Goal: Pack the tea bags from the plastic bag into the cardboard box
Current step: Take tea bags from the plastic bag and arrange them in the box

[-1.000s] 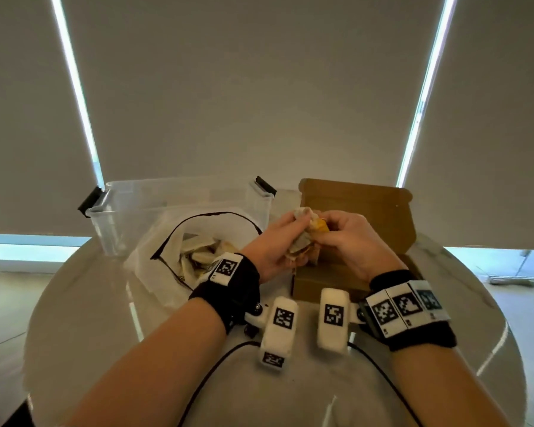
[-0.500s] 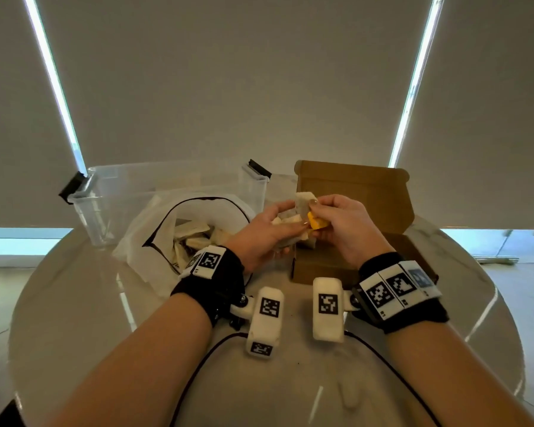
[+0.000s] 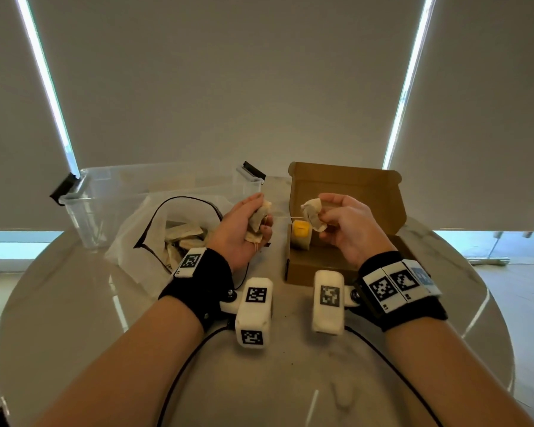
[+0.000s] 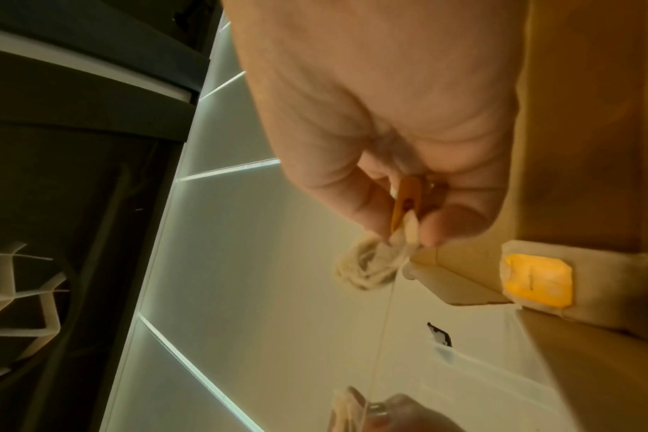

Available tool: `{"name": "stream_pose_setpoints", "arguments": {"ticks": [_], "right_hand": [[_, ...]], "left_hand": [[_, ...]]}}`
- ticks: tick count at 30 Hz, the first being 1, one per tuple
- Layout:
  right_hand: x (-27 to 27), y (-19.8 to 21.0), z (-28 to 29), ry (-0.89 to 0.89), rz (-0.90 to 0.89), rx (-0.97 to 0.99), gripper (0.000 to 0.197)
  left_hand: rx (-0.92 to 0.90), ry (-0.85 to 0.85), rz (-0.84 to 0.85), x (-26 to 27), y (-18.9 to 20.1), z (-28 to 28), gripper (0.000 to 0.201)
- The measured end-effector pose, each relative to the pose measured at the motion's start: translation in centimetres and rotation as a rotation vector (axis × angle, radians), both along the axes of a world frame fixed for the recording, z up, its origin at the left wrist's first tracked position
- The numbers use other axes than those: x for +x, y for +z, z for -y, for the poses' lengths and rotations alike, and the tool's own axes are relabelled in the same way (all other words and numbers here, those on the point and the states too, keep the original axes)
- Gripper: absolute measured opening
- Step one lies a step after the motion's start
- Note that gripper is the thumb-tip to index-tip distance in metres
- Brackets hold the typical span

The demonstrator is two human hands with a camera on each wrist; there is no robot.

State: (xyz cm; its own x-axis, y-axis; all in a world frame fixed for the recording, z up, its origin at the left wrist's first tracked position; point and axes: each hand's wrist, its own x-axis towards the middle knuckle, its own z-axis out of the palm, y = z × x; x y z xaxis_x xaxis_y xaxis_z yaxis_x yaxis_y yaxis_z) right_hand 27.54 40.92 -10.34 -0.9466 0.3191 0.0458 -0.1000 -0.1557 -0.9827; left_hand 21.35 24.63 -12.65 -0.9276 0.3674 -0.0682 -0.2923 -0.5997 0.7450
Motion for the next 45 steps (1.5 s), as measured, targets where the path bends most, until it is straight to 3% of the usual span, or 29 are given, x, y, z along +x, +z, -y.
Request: {"name": "stream_pose_setpoints", "arguments": {"ticks": [3,9,17,21,26,29,31,34,36,38,41,45], "right_hand": [[0.1,0.1,0.0,0.073,-0.005,-0.103,0.033],[0.4,-0.1,-0.3,0.129,-0.111,-0.33,0.031],[0.5,-0.5,-0.8,-0.01,-0.253,-0.4,0.024],[0.4,-0.7,-1.4,-0.029,-0.312,-0.449,0.019],[-0.1,-0.7,-1.5,-0.052,-0.306,-0.606,0.028],[0.1,-0.6,-0.9,0.018,-0.328,-0.544,0.027],[-0.1,-0.6,-0.7,0.051,-0.307,-0.474,0.018],[-0.6,-0.8,-0.2,0.075,-0.19,-0.201,0.005],[-1.0,-1.0,-0.2,0.056,-0.13,-0.025,0.029],[-1.0,-0.9,-0.1,0.055,-0.116,0.017,0.049],[-0.9,-1.1,-0.2,0.018,-0.018,0.141,0.048],[-0.2,-0.7,-1.3,0.036,0.08,0.625,0.024]], "left_hand": [[-0.001,-0.024,-0.022,0.0,0.2,-0.1,0.008],[-0.176,-0.113,-0.159,0.7,0.3,-0.1,0.014],[-0.225,0.065,-0.02,0.2,0.2,0.0,0.019],[-0.108,0.098,0.063,0.1,0.5,0.2,0.022],[0.244,0.056,-0.044,0.5,1.8,0.8,0.021],[0.313,0.032,-0.067,1.0,2.3,1.0,0.021],[0.188,0.022,-0.069,1.2,2.2,0.9,0.019],[-0.188,-0.001,-0.149,1.5,1.3,0.4,0.012],[-0.477,0.01,-0.244,1.9,0.6,-0.3,0.011],[-0.686,0.032,-0.316,2.0,-0.1,-1.0,0.011],[-0.871,0.062,-0.353,1.8,-0.9,-1.9,0.02],[-0.994,0.071,-0.386,1.9,-1.1,-2.4,0.029]]}}
